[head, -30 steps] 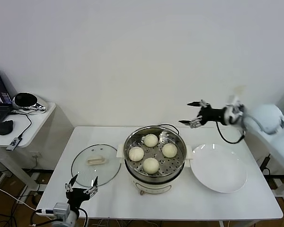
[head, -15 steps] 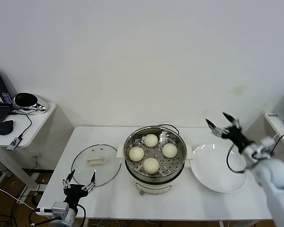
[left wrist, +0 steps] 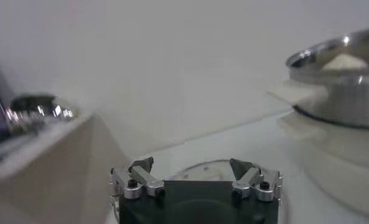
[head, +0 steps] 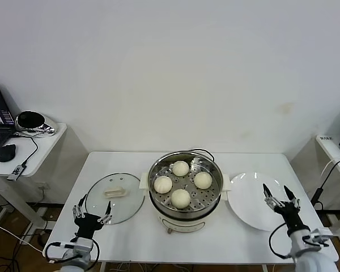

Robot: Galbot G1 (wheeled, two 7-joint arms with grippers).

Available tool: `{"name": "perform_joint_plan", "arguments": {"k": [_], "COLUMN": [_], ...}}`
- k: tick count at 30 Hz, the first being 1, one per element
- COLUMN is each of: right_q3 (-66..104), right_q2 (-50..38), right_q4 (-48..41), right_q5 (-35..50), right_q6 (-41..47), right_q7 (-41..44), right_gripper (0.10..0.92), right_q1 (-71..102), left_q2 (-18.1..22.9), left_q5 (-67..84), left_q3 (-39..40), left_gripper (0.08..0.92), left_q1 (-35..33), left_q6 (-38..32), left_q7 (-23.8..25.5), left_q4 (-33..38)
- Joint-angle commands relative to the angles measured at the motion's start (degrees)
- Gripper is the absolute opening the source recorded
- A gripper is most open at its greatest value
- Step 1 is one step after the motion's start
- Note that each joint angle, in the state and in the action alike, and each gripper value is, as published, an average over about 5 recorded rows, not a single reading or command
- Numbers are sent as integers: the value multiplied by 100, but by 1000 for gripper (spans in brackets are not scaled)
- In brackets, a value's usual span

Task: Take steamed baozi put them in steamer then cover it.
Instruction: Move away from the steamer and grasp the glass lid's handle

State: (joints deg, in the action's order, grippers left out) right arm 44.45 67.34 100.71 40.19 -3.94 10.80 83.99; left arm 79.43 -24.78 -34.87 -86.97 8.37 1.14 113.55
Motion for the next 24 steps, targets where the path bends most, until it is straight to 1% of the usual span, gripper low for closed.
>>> {"name": "perform_joint_plan", "arguments": {"k": [1,2,4,6,8,13,17,24], "right_q3": [235,234,246,253,253,241,231,245], "right_q2": [310,290,282,282,294,367,422,427], "right_q4": [286,349,463,542,581,615,622,611], "right_q5": [-240,-249,-264,-282,-306,-404,-442,-511], "right_q6": [-61,-30,12,21,18,1,-8,8], "right_q7": [-201,-207,-207,-206,-205,-182,-173,-174], "right_gripper": [823,823,823,823,823,823,823,823], "right_q1": [549,559,590,630,660,687,682,672], "left_q2": [-453,-518,-701,-864,-916,-891,-789,-650], "left_q5": [-4167,-4410,-4743,-4789,-4837,-5038,-5045,-5010], "left_q3": [902,990,1121,1227,1256,1209,1265,1419], "left_gripper": [823,823,823,823,823,823,823,823], "left_q1": [497,537,565,599,695,948,1157,1460], "left_q6": [63,97,121,96,45,102,329,505], "left_q7": [-1598,-1574,-1279,-1099,-956,-642,-582,-565], "left_q4": [-807,-854,-860,-902,-1013,-1376,-1659,-2005]}}
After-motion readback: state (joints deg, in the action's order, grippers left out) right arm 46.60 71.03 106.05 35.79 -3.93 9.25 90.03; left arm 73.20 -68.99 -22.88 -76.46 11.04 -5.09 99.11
